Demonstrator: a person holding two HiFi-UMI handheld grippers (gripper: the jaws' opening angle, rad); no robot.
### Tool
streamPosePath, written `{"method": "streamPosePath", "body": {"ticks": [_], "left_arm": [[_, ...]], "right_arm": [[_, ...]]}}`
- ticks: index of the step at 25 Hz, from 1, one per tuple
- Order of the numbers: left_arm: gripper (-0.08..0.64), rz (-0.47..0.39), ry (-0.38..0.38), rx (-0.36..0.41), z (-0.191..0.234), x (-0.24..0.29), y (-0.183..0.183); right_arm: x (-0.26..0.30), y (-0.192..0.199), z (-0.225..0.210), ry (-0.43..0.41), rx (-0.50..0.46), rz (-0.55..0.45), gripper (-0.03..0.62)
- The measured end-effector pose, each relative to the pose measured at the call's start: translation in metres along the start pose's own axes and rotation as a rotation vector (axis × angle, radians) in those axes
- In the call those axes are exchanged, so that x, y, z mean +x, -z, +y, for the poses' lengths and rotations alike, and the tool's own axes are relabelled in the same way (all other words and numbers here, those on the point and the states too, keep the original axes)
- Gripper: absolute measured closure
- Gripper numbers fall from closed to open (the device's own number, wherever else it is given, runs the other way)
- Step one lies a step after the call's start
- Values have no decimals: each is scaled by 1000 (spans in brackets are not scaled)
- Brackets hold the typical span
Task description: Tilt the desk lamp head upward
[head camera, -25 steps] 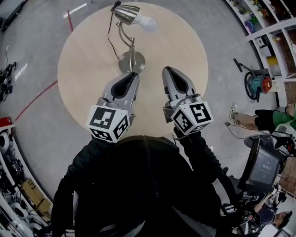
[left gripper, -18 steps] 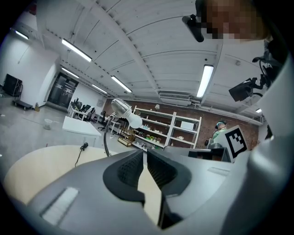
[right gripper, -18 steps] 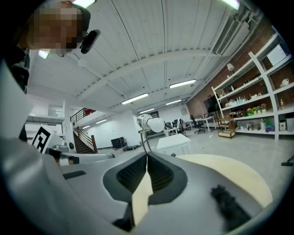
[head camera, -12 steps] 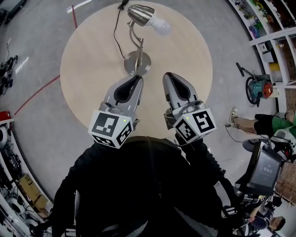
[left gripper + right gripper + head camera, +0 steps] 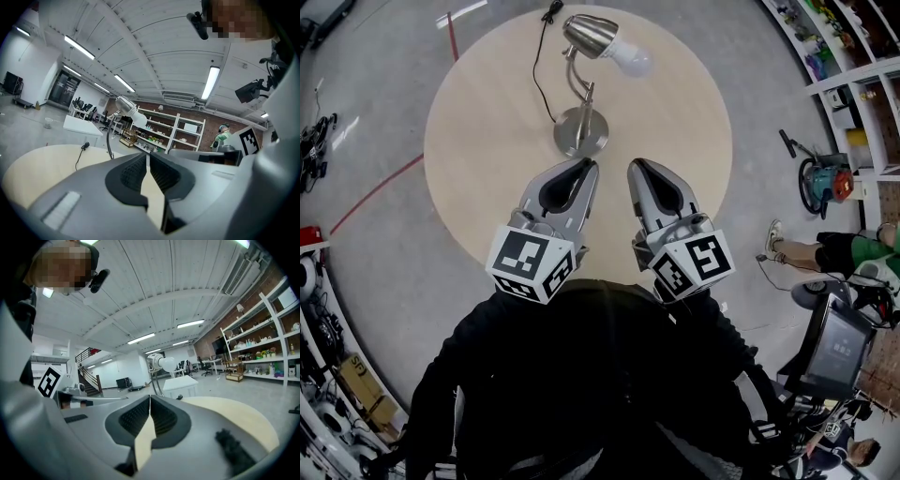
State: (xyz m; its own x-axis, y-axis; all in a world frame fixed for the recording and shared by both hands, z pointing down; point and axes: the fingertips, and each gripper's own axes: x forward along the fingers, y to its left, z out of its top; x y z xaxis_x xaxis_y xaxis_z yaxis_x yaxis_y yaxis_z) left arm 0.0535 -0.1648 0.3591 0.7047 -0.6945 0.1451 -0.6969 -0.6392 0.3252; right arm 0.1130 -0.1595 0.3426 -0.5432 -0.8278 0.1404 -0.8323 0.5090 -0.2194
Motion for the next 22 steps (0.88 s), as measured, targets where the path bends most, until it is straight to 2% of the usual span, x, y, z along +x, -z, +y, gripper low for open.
{"method": "streamPosePath", "body": {"ticks": [22], "left_arm": [[537,-4,-7,-17,0,-6,5]], "right_arm": [[-3,4,9,-28,-20,11,584]]}}
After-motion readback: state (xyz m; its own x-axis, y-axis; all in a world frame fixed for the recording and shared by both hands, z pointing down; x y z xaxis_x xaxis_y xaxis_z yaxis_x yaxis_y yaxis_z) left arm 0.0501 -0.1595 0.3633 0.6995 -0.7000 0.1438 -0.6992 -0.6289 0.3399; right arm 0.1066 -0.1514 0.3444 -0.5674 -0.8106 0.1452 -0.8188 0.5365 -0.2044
